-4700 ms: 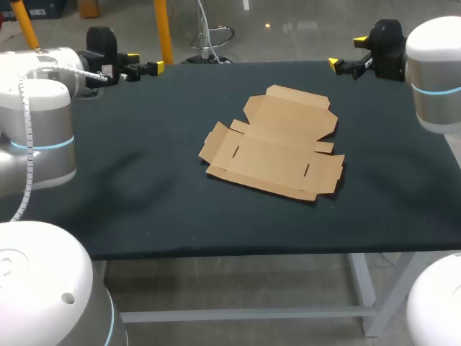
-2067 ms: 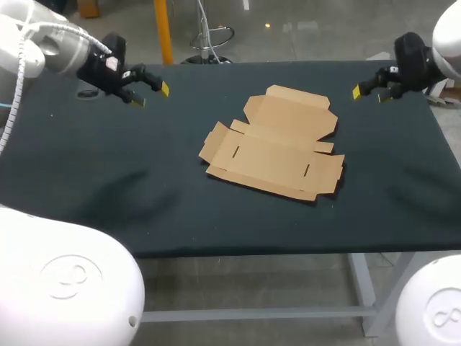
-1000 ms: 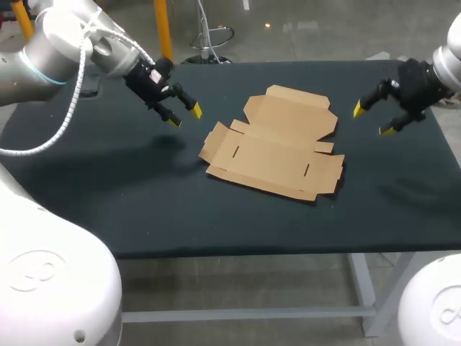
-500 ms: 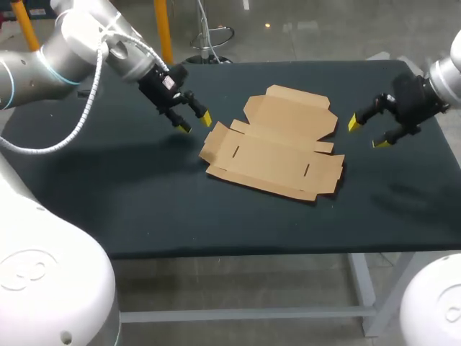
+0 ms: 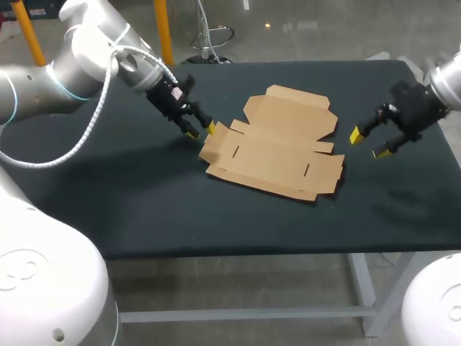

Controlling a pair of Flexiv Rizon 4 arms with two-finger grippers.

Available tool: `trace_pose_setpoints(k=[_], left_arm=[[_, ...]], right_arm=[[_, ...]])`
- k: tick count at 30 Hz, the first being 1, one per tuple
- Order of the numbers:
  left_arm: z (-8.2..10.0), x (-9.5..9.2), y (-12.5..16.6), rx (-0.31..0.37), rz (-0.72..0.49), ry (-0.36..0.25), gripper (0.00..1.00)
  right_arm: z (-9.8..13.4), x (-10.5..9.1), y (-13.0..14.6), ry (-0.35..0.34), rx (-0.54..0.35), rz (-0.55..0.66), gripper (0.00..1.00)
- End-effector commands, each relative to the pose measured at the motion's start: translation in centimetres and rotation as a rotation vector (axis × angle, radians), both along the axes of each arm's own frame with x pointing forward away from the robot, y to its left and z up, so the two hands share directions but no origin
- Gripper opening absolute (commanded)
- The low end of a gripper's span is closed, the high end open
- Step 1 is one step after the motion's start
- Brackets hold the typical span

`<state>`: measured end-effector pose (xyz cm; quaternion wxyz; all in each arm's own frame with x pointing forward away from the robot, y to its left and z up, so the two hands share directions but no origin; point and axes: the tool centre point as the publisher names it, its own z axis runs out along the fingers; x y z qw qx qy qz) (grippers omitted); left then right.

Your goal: Assemble the packaging by folding the flat box into shape, placing the metal phone stand inside, and closing the box properly

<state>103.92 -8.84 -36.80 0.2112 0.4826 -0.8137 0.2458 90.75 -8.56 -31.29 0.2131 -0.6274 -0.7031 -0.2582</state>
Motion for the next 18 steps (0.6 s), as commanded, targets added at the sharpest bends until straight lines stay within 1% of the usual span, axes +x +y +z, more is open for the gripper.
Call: trace_pose_setpoints(k=[1, 3, 5, 7, 8, 9, 10, 12, 13, 18], left_arm=[[-0.7, -0.5, -0.8, 0.008, 0.013, -0.014, 0.71], [-0.9, -0.5, -1.0, 0.012, 0.017, -0.020, 0.68], [-1.2, -0.6, -1.2, 0.024, 0.021, -0.028, 0.69], [-1.4, -0.7, -1.3, 0.019, 0.011, -0.025, 0.71], [-1.6, -0.7, -1.4, 0.020, 0.012, -0.025, 0.70], [-1.7, -0.7, -1.5, 0.020, 0.012, -0.024, 0.66], [-1.8, -0.7, -1.5, 0.020, 0.015, -0.022, 0.62], [-2.0, -0.7, -1.7, 0.018, 0.022, -0.018, 0.29], [-2.1, -0.6, -1.7, 0.016, 0.024, -0.016, 0.00], [-2.1, -0.9, -1.2, 0.008, 0.050, -0.016, 0.00]], right_arm=[[0.0, 0.1, -0.3, 0.016, 0.008, 0.020, 1.00], [-0.1, 0.0, -0.4, 0.021, 0.008, 0.026, 1.00], [-0.2, 0.0, -0.5, 0.027, 0.007, 0.027, 1.00], [-0.3, -0.1, -0.5, 0.034, 0.013, 0.035, 1.00], [-0.3, -0.1, -0.6, 0.037, 0.015, 0.037, 1.00], [-0.4, -0.1, -0.6, 0.039, 0.017, 0.040, 1.00], [-0.4, -0.1, -0.6, 0.041, 0.018, 0.042, 1.00], [-0.4, -0.1, -0.6, 0.045, 0.020, 0.045, 1.00], [-0.4, -0.1, -0.6, 0.049, 0.017, 0.044, 1.00], [-0.5, -0.2, -0.7, 0.053, 0.014, 0.046, 1.00]])
